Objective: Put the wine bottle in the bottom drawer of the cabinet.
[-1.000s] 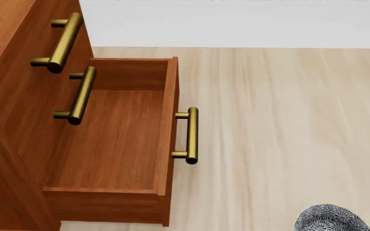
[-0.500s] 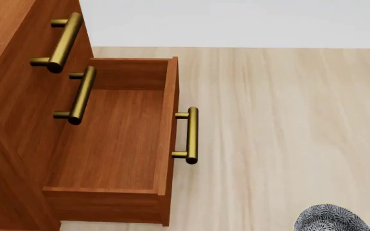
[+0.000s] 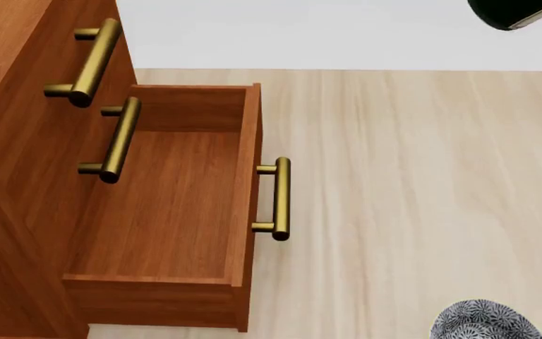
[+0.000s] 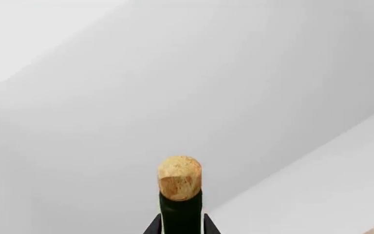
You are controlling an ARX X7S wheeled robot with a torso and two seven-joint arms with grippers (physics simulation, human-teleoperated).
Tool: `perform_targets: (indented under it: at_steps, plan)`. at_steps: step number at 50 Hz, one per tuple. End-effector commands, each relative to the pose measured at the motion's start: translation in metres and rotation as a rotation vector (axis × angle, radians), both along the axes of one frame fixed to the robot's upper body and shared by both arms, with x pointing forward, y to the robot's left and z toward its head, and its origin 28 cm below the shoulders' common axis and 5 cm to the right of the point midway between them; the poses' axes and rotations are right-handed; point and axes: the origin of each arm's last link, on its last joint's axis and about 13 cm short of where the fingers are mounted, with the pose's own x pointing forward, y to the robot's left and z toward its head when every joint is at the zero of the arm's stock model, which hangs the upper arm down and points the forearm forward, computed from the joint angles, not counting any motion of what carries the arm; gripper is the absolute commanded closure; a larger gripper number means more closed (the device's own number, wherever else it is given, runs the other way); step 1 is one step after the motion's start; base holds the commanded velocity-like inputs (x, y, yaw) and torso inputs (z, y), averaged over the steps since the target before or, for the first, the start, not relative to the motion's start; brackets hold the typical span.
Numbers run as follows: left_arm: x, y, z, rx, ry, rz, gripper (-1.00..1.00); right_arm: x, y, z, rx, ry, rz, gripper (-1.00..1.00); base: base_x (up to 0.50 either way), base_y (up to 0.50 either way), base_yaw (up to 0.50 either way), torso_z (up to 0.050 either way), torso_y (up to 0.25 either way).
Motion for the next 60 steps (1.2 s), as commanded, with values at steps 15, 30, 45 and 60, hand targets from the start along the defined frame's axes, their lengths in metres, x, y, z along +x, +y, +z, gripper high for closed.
perform_targets:
  at_steps: [15,30,45,60]
  plan:
    - [0.000,-0.001,0.003,0.004,0.003,-0.003,-1.00,0.022,0.006,0.016,0.163,-0.050,0.185,1.00,0.00,0.00,0.00,0.000,0.001]
    - [-0.001,-0.002,0.003,0.006,0.006,-0.001,-1.00,0.045,0.020,0.022,0.175,0.146,0.299,1.00,0.00,0.00,0.00,0.000,0.001]
    - [-0.002,-0.002,0.003,0.006,0.007,-0.002,-1.00,0.064,0.025,0.026,0.162,0.231,0.343,1.00,0.00,0.00,0.00,0.000,0.001]
    - [-0.003,-0.002,0.003,0.008,0.011,0.000,-1.00,0.087,0.037,0.037,0.088,0.342,0.414,1.00,0.00,0.00,0.00,0.000,0.001]
